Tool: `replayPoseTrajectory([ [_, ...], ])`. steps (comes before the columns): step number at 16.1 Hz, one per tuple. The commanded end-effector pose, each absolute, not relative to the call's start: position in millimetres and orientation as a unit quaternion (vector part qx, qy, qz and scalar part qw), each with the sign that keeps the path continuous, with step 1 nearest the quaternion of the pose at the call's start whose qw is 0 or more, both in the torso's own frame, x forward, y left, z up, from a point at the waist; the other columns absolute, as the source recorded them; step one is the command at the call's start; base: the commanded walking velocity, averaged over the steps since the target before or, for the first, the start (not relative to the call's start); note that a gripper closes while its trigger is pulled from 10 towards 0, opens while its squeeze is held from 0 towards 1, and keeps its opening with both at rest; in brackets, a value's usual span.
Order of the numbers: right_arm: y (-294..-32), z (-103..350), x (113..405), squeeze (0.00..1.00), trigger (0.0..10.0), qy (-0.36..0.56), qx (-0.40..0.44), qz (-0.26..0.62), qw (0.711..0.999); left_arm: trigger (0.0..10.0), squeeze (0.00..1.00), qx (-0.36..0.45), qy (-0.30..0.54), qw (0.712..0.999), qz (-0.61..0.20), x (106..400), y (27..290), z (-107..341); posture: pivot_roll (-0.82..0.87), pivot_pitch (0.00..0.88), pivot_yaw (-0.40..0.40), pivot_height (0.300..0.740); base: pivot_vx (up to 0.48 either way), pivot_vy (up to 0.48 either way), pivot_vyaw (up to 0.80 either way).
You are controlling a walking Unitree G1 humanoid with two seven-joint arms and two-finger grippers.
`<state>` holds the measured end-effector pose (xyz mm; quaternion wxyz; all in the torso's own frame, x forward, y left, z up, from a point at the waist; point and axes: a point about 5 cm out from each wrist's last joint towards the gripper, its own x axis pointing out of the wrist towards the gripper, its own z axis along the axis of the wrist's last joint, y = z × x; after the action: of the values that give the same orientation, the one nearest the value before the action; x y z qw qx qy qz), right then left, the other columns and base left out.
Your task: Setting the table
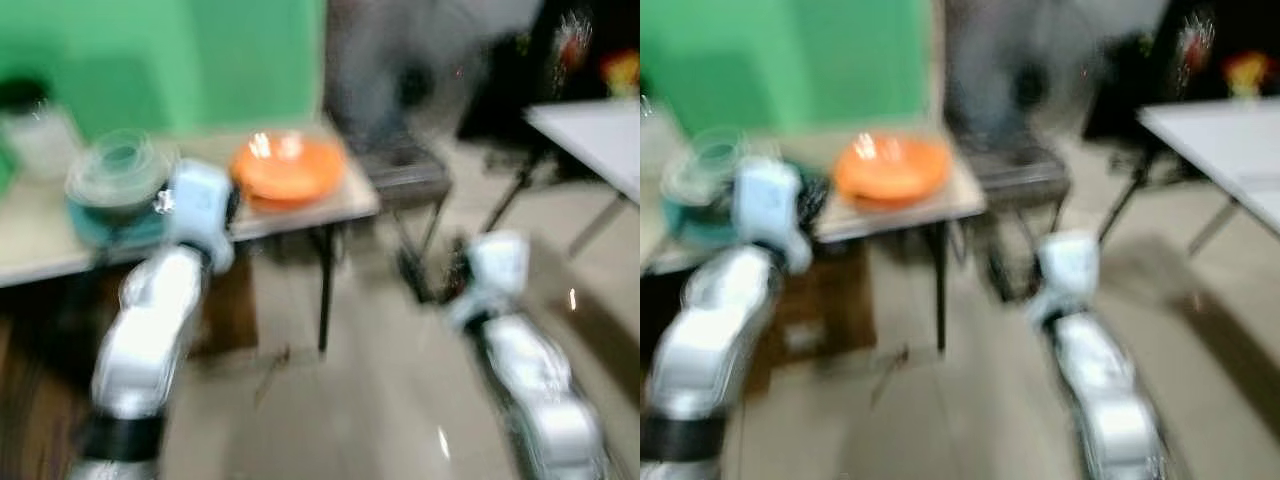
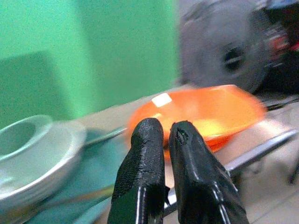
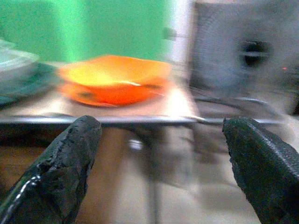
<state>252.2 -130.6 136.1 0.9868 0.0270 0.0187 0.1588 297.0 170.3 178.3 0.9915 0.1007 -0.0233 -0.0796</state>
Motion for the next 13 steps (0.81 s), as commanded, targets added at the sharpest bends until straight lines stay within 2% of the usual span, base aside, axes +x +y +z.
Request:
replayPoseTrajectory([
  [1,-142.4,138.1,253.6,0.0,10.0,0.014,0.016,0.139,0.99,10.0,0.0,0.098,-0.033,0.99,-0.094,297.2,160.5,183.3,0.04,0.0,-0.049,0.74,0.0,0.412,0.0],
  [5,-147.2,136.3,254.9,0.0,10.0,0.019,0.059,0.109,0.992,10.0,0.0,0.08,-0.018,0.992,-0.092,296.2,163.4,181.0,0.04,0.0,-0.05,0.74,0.0,0.397,0.0],
  [6,-149.3,136.2,255.2,0.0,10.0,0.019,0.074,0.097,0.992,10.0,0.56,0.069,-0.013,0.993,-0.096,295.7,163.5,180.0,0.04,0.0,-0.048,0.74,0.0,0.0,0.0],
  [7,-152.6,135.9,256.0,0.0,10.0,0.022,0.094,0.085,0.992,10.0,1.0,0.052,-0.008,0.994,-0.099,295.1,163.7,179.7,0.04,0.0,-0.048,0.74,0.0,0.0,0.0],
  [8,-154.4,136.0,256.5,0.44,10.0,0.026,0.101,0.081,0.991,10.0,1.0,0.047,-0.009,0.994,-0.103,294.6,162.7,180.7,0.04,0.0,-0.047,0.74,0.0,0.0,0.0],
  [9,-154.9,137.0,256.7,1.0,10.0,0.023,0.1,0.082,0.991,10.0,1.0,0.046,-0.009,0.994,-0.102,294.8,162.2,180.9,0.04,0.0,-0.046,0.74,0.0,0.0,0.0],
  [13,-153.2,139.8,255.8,1.0,10.0,0.012,0.072,0.095,0.993,10.0,1.0,0.044,-0.019,0.994,-0.093,296.9,162.0,185.5,0.04,0.0,-0.045,0.74,0.0,0.0,0.0],
])
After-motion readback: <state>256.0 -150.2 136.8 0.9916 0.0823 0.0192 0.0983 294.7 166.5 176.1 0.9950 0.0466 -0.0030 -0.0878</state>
